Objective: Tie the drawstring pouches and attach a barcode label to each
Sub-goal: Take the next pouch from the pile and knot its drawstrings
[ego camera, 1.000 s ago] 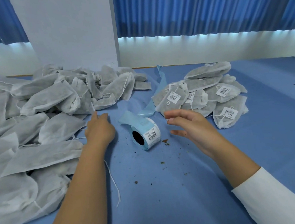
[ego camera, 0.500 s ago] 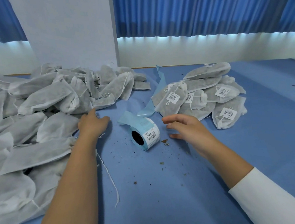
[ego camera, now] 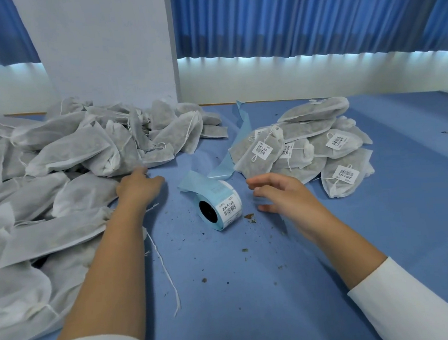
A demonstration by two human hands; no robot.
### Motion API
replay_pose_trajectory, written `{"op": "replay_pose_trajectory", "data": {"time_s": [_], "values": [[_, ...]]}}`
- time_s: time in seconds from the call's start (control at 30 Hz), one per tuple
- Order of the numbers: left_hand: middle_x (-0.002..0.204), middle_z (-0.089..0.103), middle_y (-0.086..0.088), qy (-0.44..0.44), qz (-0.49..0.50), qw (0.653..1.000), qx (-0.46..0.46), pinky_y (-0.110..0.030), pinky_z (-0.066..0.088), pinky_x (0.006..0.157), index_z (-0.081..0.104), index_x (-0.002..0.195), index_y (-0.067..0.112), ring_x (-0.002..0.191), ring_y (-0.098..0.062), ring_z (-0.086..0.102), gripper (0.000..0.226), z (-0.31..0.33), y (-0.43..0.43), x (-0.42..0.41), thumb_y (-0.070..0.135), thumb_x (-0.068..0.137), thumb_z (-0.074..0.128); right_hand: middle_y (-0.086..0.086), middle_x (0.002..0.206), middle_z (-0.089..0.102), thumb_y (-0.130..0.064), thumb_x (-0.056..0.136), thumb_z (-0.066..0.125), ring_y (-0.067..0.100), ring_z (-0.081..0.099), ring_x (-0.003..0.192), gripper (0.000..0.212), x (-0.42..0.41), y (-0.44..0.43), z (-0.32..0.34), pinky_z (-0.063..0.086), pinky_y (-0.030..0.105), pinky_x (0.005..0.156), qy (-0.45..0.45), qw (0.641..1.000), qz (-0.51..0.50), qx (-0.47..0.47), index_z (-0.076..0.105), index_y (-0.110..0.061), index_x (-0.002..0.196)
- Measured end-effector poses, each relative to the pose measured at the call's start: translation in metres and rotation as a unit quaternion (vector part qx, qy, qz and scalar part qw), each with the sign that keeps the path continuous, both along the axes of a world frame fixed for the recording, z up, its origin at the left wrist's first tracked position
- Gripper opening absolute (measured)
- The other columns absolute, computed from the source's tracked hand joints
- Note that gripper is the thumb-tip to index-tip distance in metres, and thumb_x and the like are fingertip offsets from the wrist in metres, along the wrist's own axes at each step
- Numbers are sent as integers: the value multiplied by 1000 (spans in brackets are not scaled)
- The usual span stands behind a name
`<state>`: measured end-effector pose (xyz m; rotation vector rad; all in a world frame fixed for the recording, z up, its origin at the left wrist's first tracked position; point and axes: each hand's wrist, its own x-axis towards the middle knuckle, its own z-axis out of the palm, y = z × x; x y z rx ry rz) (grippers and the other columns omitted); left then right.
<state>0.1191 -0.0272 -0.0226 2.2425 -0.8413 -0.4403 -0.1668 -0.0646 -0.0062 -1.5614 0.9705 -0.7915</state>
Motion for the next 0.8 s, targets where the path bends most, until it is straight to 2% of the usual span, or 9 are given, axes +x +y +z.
{"op": "replay_pose_trajectory", "data": {"time_s": [0.13, 0.2, 0.27, 0.37, 0.43, 0.5, 0.57, 0.67, 0.8], "values": [[153, 40, -11, 35, -26, 998, -46, -42, 34, 113, 39, 149, 22, 138, -33, 39, 59, 1, 0, 1, 28, 94, 60, -7, 112, 68, -10, 95, 56, 4, 63, 104, 24, -1, 1, 1, 57, 23, 83, 1, 1000, 2, 1, 71, -24, 108], [148, 45, -15, 12, -26, 999, -32, -40, 35, 104, 53, 126, 21, 128, -35, 46, 34, 2, 0, 0, 26, 94, 59, -8, 111, 68, -10, 95, 56, 4, 63, 104, 24, -1, 2, 1, 57, 24, 85, 2, 1000, 5, 2, 71, -24, 108], [142, 49, -18, -16, -22, 999, -22, -39, 36, 95, 48, 99, 24, 117, -36, 48, 13, 2, -1, -4, 26, 93, 59, -9, 110, 68, -10, 95, 57, 4, 63, 104, 24, -1, 2, 1, 57, 24, 85, 2, 1000, 6, 5, 71, -24, 107], [136, 54, -19, -25, -2, 999, -35, -40, 39, 91, 49, 103, 20, 123, -40, 48, 16, -1, 0, -6, 24, 92, 59, -10, 109, 68, -11, 94, 57, 3, 63, 103, 23, -1, 1, 1, 57, 23, 83, 2, 1000, 6, 3, 71, -25, 107], [113, 61, -21, -11, 17, 998, -63, -38, 41, 80, 53, 93, 12, 108, -40, 55, 14, -2, 0, -5, 23, 91, 61, -10, 109, 68, -11, 94, 57, 2, 63, 102, 23, -1, 0, 1, 57, 21, 80, 2, 1000, 6, 3, 71, -26, 105], [80, 56, -16, 10, 29, 995, -96, -37, 41, 72, 52, 78, 5, 83, -33, 53, 25, -2, -1, -5, 23, 89, 64, -11, 109, 68, -11, 94, 58, 1, 63, 102, 23, -1, -1, 1, 56, 17, 74, 5, 1000, 5, 2, 71, -27, 104], [69, 48, -11, 15, 31, 992, -120, -33, 37, 68, 52, 71, 4, 73, -26, 46, 29, -1, -1, -11, 23, 90, 65, -10, 109, 68, -12, 94, 58, 0, 63, 101, 23, -1, -1, 0, 56, 16, 73, 7, 1000, 4, 1, 71, -27, 105], [82, 56, -5, 96, 42, 980, -171, -30, 41, 69, 62, 87, 16, 78, -22, 51, 8, 1, -1, -20, 22, 90, 66, -9, 109, 68, -12, 94, 57, 2, 63, 102, 23, -2, 0, 0, 57, 19, 78, 8, 1000, 4, 1, 71, -26, 106], [113, 59, 0, 262, 59, 923, -277, -21, 43, 64, 53, 137, 20, 84, -13, 62, 47, 5, -2, -14, 15, 92, 67, -8, 110, 68, -12, 94, 57, 3, 63, 103, 23, -2, 1, 2, 57, 20, 80, 8, 1000, 4, 2, 71, -26, 106]]}}
